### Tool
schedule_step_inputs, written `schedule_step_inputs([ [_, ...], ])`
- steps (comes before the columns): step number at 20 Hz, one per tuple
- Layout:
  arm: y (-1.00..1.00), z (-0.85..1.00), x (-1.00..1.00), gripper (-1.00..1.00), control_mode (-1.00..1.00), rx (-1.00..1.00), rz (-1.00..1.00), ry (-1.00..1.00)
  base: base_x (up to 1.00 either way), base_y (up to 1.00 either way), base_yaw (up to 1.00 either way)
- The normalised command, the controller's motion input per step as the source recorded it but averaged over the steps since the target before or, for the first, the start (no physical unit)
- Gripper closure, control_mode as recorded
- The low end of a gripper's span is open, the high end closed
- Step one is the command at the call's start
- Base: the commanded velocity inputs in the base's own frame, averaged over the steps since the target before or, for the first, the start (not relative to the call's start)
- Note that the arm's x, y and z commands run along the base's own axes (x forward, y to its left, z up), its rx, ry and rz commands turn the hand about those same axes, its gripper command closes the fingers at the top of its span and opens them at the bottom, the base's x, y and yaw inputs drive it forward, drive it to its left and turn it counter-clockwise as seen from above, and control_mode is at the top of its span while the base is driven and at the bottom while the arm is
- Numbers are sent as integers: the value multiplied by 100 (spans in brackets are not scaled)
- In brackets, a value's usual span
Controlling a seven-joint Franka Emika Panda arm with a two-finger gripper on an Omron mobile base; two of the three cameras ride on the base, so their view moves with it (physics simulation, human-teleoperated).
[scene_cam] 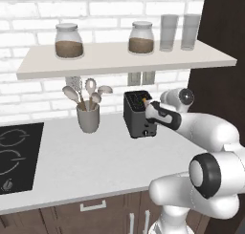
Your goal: Start the toaster. Once the lever pops up, take the bread to the plate on the dining counter.
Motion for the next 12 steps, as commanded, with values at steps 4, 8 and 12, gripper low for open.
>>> schedule_step_inputs([
  [4, 15, 2, 0, -100, -100, 0, -9, -16, 0, 0, 0],
  [8, 9, 5, 0, -100, -100, 0, -8, -1, 0, 0, 0],
  [12, 9, 2, 0, -100, -100, 0, -7, 0, 0, 0, 0],
])
